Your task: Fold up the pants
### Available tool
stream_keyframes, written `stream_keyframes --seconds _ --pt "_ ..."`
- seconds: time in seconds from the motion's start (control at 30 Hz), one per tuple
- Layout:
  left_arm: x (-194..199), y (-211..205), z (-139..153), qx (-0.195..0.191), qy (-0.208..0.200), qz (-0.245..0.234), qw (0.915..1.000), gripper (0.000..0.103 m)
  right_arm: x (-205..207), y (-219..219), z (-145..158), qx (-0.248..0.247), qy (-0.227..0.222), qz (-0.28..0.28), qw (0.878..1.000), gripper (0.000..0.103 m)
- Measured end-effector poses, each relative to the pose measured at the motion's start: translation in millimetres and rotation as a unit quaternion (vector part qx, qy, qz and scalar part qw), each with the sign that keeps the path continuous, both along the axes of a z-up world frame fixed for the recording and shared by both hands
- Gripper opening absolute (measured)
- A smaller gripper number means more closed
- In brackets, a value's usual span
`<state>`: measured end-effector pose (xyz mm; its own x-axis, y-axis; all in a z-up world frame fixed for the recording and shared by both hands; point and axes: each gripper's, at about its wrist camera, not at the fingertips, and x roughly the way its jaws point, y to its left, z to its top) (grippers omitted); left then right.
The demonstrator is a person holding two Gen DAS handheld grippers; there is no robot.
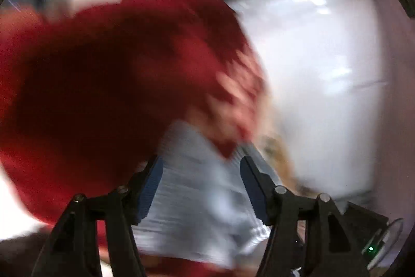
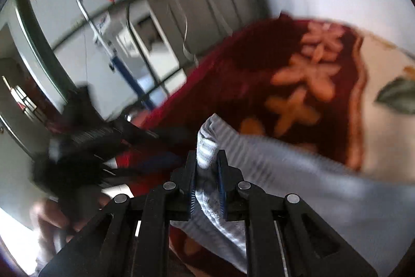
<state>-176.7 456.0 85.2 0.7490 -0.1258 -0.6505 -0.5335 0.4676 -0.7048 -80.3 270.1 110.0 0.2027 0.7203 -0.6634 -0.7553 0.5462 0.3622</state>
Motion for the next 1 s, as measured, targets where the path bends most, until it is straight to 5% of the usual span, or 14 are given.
stream_keyframes --seconds 0.2,0.37,0.4,0.47,0.53,0.6,0.63,0.77,0.9,1.0 --pt "-49.5 13.3 42.9 0.099 -0.04 0.04 0.9934 0.064 -11.5 21.8 -62.4 -0.018 0.067 0.002 0.998 0.015" --pt "-42.1 16.4 42.3 0.061 -0.066 0.024 0.9957 0.066 6.8 10.9 -70.9 0.019 0.12 0.008 0.993 0.019" --pt "-36.6 12.8 47.6 0.069 -0.063 0.019 0.9955 0.067 11.2 7.0 -71.2 0.034 0.141 0.016 0.989 0.023" --pt "-22.8 7.9 56.4 0.114 -0.04 0.022 0.9924 0.071 13.9 2.8 -64.8 0.053 0.178 0.035 0.982 0.058" --pt "-13.2 -15.3 73.1 0.209 0.025 0.041 0.9768 0.072 13.1 -15.6 -46.0 0.055 0.17 0.036 0.983 0.083" --pt "-6.2 -38.7 83.6 0.274 0.07 0.05 0.9579 0.072 11.9 -38.1 -25.8 0.058 0.137 0.03 0.988 0.086" --pt "-4.7 -50.4 89.7 0.287 0.085 0.05 0.9528 0.072 13.4 -55.0 -15.6 0.056 0.123 0.024 0.99 0.086" --pt "-6.6 -86.3 102.2 0.283 0.093 0.04 0.9539 0.075 23.1 -114.1 5.0 0.043 0.096 -0.018 0.994 0.086" --pt "-3.3 -141.7 109.9 0.352 0.124 0.014 0.9278 0.079 22.0 -171.3 4.5 0.04 0.083 -0.055 0.994 0.086" --pt "6.0 -178.5 105.0 0.363 0.124 -0.03 0.9232 0.079 25.0 -198.7 -9.7 0.048 0.106 -0.078 0.99 0.086"
